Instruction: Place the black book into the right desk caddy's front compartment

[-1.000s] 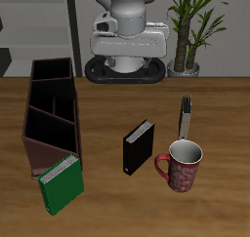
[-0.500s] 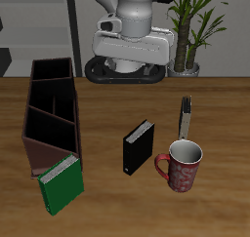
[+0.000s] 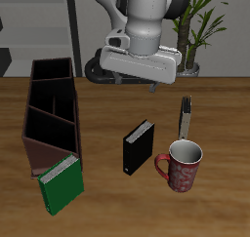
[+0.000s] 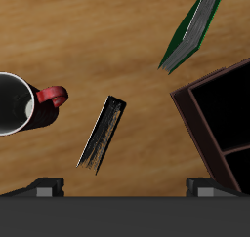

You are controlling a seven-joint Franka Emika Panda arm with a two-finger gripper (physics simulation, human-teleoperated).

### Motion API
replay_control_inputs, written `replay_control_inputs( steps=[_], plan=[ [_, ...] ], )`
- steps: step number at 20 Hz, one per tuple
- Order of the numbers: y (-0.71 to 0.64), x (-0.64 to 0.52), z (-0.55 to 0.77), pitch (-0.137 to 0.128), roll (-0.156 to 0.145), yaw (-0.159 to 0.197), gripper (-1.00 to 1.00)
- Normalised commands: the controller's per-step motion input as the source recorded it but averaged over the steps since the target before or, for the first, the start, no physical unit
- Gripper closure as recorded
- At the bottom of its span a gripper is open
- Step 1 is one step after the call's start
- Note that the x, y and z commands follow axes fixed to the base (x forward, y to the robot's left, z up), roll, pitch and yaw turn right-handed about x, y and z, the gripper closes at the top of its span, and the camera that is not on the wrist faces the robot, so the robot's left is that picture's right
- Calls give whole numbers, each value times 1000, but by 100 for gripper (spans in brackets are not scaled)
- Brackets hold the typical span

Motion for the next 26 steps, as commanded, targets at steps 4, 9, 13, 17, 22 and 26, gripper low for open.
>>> replay_control_inputs(
  steps=[4, 9, 13, 17, 22, 26],
  plan=[
    [-19, 198, -149, -20, -18, -49, -100],
    [14, 191, -197, -21, -13, -6, -100],
    [20, 112, -181, -4, 11, -21, -100],
    [-4, 64, -208, -15, 19, -11, -100],
    [-55, 15, -191, -15, 0, -30, -100],
    [-17, 39, -225, 10, 6, -17, -100]
  ],
)
